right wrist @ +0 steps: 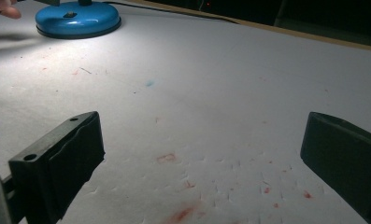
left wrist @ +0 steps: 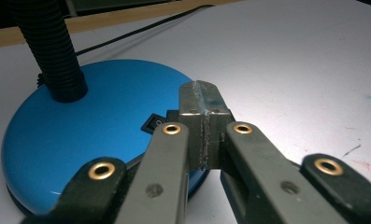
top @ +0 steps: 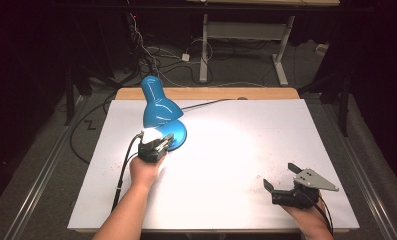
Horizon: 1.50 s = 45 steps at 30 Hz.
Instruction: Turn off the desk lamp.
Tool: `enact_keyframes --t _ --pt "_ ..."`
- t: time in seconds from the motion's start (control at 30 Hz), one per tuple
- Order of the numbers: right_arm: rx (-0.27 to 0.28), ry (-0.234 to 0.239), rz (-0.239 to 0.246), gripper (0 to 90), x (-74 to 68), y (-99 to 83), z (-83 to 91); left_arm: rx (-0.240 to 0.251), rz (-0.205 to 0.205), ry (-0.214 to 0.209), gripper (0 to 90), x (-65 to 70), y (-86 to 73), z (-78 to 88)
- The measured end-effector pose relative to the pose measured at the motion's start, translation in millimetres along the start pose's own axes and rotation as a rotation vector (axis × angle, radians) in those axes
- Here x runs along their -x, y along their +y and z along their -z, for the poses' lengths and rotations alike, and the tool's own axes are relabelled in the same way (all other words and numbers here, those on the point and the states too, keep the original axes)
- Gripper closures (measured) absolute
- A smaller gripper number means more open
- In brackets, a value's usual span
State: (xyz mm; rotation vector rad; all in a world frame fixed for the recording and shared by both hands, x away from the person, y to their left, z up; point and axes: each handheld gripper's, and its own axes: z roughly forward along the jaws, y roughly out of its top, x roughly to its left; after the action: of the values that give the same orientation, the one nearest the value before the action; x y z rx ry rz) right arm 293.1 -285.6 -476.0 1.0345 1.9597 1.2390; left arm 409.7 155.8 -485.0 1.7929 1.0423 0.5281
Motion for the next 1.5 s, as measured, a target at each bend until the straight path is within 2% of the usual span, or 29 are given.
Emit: enact_keyframes --t 0.27,0.47,0.53,0.7,0.83,0.93,1.17,1.23,1.27,1.33,1.4,1.5 --pt "-0.001 0.001 -0.003 0.4 -0.9 0.0 -0.4 -0.007 -0.004 0.033 87.7 -1.3 0.0 -6.2" --pt "-0.002 0.007 0.0 0.4 -1.4 -0.2 -1.2 -0.014 -0.02 0.083 87.7 0.5 1.0 -11.4" --pt "-0.003 0.008 -0.001 0.4 -1.5 -0.1 -1.3 -0.015 -0.021 0.083 87.8 0.0 1.0 -12.0" --pt "-0.001 0.009 -0.004 0.4 -2.1 -0.1 -1.5 -0.062 -0.037 0.102 87.8 -0.2 3.3 -15.0" --pt "-0.001 0.01 -0.005 0.4 -1.8 0.0 -1.0 -0.075 -0.051 0.115 87.8 -0.7 4.0 -16.4" --pt "-0.001 0.011 -0.004 0.4 -1.9 -0.1 -1.1 -0.077 -0.044 0.12 87.8 0.1 4.0 -17.0" --pt "-0.001 0.014 -0.004 0.4 -3.1 0.1 -1.3 -0.076 -0.039 0.169 87.8 3.1 4.3 -20.1" --pt "-0.001 0.014 -0.005 0.4 -3.1 0.2 -1.2 -0.086 -0.052 0.172 87.7 2.8 4.5 -19.5" --pt "-0.001 0.014 -0.003 0.4 -3.0 0.2 -1.1 -0.097 -0.076 0.181 87.8 3.6 4.8 -19.5" --pt "-0.001 0.014 -0.004 0.4 -3.0 0.2 -1.1 -0.098 -0.082 0.182 87.8 4.4 4.8 -19.9" --pt "-0.002 0.015 -0.006 0.4 -3.4 0.3 -0.9 -0.106 -0.106 0.19 87.8 7.0 4.9 -21.3" --pt "-0.001 0.014 -0.001 0.4 -3.5 0.5 -0.9 -0.108 -0.108 0.192 87.8 7.2 4.9 -21.4"
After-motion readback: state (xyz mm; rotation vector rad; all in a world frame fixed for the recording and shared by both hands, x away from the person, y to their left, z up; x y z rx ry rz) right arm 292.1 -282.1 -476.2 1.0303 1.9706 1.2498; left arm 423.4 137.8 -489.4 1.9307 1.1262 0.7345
